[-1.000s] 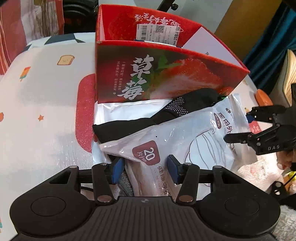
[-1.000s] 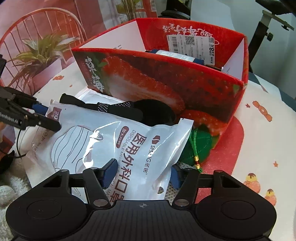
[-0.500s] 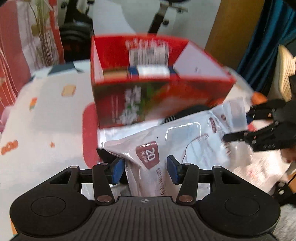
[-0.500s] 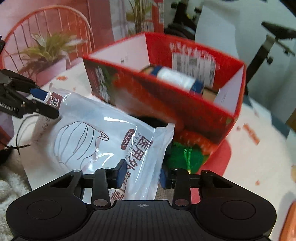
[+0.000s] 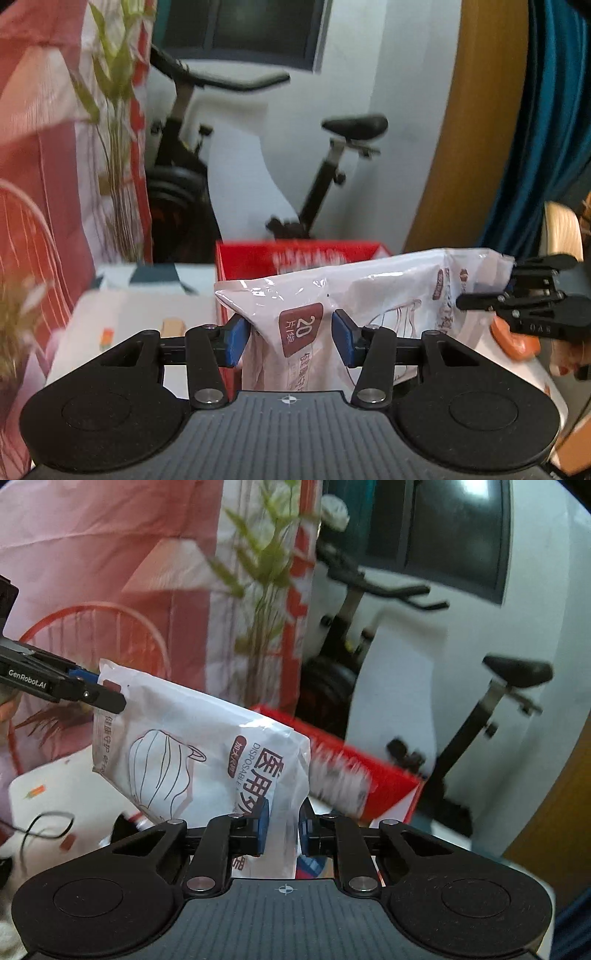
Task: Organize soft objects
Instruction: 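Lift the mask pack with the left tool and release it into the red box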
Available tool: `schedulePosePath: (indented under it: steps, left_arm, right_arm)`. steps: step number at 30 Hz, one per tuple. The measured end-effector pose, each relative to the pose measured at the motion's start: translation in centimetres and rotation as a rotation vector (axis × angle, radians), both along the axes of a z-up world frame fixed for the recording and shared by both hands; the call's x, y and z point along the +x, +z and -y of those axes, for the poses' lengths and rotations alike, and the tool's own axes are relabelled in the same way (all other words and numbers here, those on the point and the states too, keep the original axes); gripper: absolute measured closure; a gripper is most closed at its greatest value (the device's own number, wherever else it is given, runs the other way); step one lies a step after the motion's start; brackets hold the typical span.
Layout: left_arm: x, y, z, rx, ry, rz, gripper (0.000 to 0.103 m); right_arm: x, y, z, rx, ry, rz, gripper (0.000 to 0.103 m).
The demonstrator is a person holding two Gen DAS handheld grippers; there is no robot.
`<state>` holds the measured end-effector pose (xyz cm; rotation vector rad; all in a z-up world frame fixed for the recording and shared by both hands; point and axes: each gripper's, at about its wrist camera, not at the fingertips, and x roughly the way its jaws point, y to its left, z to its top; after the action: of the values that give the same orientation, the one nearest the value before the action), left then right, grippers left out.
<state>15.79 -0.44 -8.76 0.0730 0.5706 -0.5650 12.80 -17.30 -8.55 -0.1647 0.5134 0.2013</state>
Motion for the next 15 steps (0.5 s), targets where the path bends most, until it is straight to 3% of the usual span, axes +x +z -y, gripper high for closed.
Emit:
schedulePosePath:
  steps: [9, 15]
  left_arm:
    - [4.0, 2.3, 3.3, -0.054, 0.050, 0.112, 0.052]
    - [7.4, 0.4, 5.9, -0.039, 0.039, 0.069, 0.052]
  right_arm:
    - [3.9, 0.6, 1.6, -0.052, -0.095, 0.134, 0.088]
    - [6.2, -2.2, 3.9, 0.011, -0.148, 0.074, 0.088]
